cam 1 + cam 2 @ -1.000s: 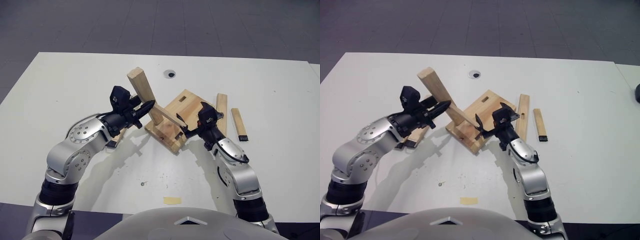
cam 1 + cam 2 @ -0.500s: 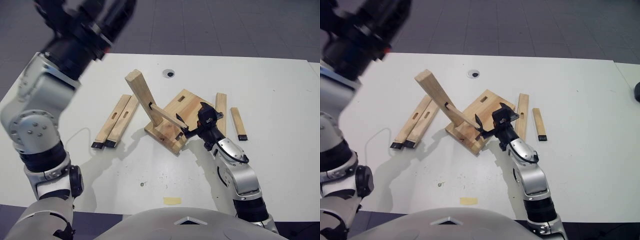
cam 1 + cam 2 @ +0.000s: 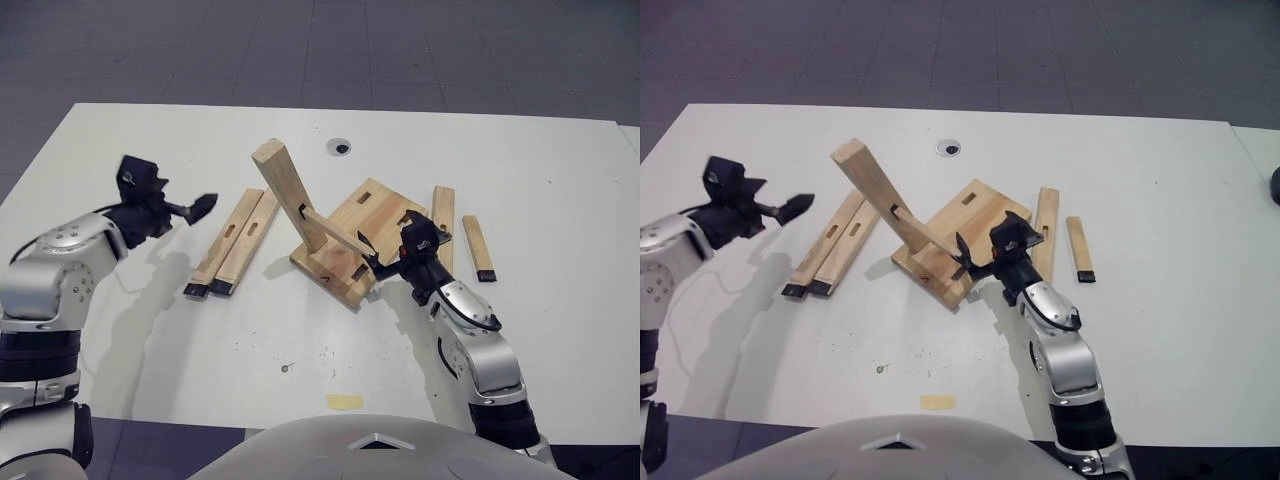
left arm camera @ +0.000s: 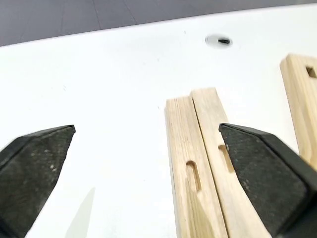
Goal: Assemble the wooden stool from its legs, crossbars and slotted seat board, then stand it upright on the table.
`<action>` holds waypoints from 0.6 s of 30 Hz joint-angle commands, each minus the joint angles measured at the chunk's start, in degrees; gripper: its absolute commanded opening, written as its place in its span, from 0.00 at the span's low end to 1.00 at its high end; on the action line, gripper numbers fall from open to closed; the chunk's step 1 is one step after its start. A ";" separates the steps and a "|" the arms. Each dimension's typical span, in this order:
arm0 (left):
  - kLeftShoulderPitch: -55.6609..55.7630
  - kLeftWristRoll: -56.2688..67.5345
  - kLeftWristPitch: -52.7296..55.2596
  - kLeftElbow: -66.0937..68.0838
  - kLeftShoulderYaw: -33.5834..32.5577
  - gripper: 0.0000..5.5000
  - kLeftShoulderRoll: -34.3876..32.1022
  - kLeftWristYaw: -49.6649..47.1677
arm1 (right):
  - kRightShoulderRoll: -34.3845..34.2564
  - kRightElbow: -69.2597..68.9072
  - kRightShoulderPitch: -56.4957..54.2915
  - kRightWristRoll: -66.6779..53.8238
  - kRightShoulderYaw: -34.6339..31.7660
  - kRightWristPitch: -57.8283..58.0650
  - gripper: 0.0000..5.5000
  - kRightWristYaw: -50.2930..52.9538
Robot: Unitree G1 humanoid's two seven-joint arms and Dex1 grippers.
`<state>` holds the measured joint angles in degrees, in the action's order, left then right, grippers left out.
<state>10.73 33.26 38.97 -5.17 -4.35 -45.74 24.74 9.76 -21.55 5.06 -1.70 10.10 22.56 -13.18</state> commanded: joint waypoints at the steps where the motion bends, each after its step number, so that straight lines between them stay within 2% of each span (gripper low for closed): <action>1: -1.24 -6.08 -3.36 1.98 4.53 0.98 0.34 4.26 | 0.01 -0.12 -0.19 -0.31 -0.34 0.18 0.98 -0.17; 9: -2.20 -18.11 -11.83 12.36 10.92 0.98 -0.69 11.66 | -0.24 -0.27 -0.09 -0.15 -0.22 0.30 0.98 0.10; 18: -0.18 -22.28 -14.88 16.78 8.17 0.98 -2.18 14.86 | -0.60 -0.39 0.02 0.03 0.42 0.35 0.98 0.27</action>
<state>10.14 13.07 23.67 10.25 3.85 -46.36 38.45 9.60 -21.53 5.07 -1.66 10.26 22.59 -13.16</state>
